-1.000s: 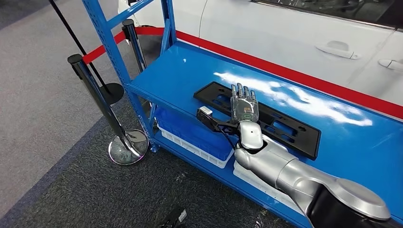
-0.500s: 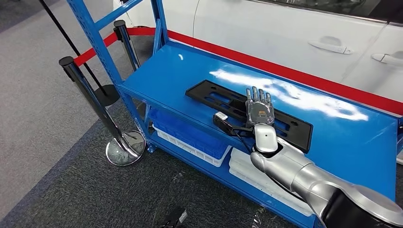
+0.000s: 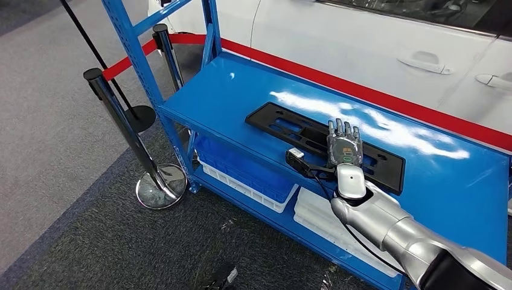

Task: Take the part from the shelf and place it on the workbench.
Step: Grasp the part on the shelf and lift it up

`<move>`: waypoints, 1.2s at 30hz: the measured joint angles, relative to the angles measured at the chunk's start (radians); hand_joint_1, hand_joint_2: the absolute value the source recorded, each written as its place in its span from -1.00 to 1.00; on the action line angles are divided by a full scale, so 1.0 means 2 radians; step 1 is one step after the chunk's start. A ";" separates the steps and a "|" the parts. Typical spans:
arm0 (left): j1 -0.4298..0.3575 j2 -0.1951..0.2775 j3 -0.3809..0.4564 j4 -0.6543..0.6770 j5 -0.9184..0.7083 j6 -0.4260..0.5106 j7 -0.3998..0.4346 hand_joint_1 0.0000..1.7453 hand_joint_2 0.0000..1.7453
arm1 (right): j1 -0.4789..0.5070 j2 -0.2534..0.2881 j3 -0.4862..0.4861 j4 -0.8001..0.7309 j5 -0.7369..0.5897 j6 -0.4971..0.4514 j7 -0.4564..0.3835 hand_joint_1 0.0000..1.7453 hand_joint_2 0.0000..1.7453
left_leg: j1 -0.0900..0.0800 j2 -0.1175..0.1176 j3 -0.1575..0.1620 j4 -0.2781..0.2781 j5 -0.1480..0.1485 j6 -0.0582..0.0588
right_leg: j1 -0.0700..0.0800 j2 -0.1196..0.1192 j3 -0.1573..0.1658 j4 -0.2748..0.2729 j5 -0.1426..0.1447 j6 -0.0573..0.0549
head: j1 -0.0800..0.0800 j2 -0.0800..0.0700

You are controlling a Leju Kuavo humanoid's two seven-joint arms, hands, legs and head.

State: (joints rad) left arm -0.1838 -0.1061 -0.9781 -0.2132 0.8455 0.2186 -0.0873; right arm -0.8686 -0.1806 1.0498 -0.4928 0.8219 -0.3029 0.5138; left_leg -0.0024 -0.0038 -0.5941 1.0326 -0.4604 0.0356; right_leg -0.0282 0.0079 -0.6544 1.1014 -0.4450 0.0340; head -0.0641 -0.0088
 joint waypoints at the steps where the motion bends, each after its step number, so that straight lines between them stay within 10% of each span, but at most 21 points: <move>1: 0.000 0.000 0.000 0.000 0.000 0.000 0.000 -1.00 -1.00 | 0.001 -0.001 -0.003 -0.001 0.008 0.004 0.000 -1.00 1.00 | -0.001 0.000 -0.003 0.004 -0.002 -0.003 | 0.000 0.001 0.006 -0.012 0.001 -0.002 | 0.000 0.000; 7: 0.000 0.000 0.000 0.000 -0.004 0.000 0.000 -1.00 -1.00 | 0.008 -0.007 -0.028 -0.007 0.050 0.027 0.000 -0.88 1.00 | 0.002 0.000 -0.019 0.038 -0.025 -0.014 | 0.000 0.002 0.006 -0.016 0.002 -0.022 | -0.003 0.000; 11: 0.001 0.000 0.000 0.000 -0.005 0.000 0.002 -1.00 -1.00 | 0.016 -0.011 -0.050 -0.014 0.057 0.051 0.000 0.94 1.00 | 0.004 0.000 -0.060 0.132 -0.061 -0.016 | 0.004 0.002 0.004 -0.016 0.003 -0.024 | -0.005 0.000; 15: 0.000 0.001 0.000 0.000 -0.007 0.000 0.001 -1.00 -1.00 | 0.023 -0.014 -0.075 -0.024 0.059 0.072 0.000 1.00 1.00 | -0.004 0.000 -0.013 0.035 -0.010 -0.003 | 0.006 0.002 0.005 -0.017 0.004 -0.023 | -0.005 0.000; 21: -0.002 0.003 0.000 0.000 -0.009 0.001 0.000 -1.00 -1.00 | 0.033 -0.019 -0.093 -0.037 0.059 0.079 0.000 0.98 1.00 | -0.007 0.000 0.008 -0.012 0.003 0.007 | 0.005 0.002 -0.001 -0.014 0.003 -0.010 | -0.005 0.000; 25: -0.003 0.003 0.000 0.000 -0.009 0.002 0.000 -1.00 -1.00 | 0.035 -0.022 -0.101 -0.045 0.059 0.083 0.000 0.98 1.00 | -0.006 0.002 0.010 -0.019 0.008 0.012 | 0.005 0.000 -0.044 0.082 -0.046 -0.005 | -0.004 0.000; 27: -0.002 0.003 0.000 0.000 -0.009 0.002 0.000 -1.00 -1.00 | 0.037 -0.023 -0.103 -0.047 0.058 0.086 0.000 0.98 1.00 | -0.005 0.002 0.010 -0.018 0.007 0.012 | 0.003 0.000 -0.053 0.103 -0.047 -0.002 | -0.004 0.000; 31: -0.002 0.003 0.000 0.000 -0.011 0.003 -0.001 -1.00 -1.00 | 0.036 -0.026 -0.104 -0.055 0.056 0.087 0.000 1.00 1.00 | -0.001 0.001 0.007 -0.003 -0.002 0.004 | -0.001 -0.001 -0.008 0.013 -0.002 0.003 | -0.003 0.000; 36: -0.003 0.004 0.000 0.000 -0.015 0.005 -0.003 -1.00 -1.00 | 0.034 -0.026 -0.104 -0.067 0.052 0.085 0.000 1.00 1.00 | -0.002 0.000 0.001 0.008 -0.010 -0.007 | 0.001 0.000 0.007 -0.016 0.002 -0.013 | -0.003 0.000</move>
State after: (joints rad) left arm -0.1893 -0.0984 -0.9781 -0.2132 0.8157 0.2284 -0.0940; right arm -0.8004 -0.2335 0.8412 -0.6263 0.9251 -0.1325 0.5138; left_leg -0.0057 -0.0046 -0.5926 1.0494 -0.4806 0.0207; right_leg -0.0254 0.0080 -0.6407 1.0696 -0.4414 0.0078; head -0.0709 -0.0088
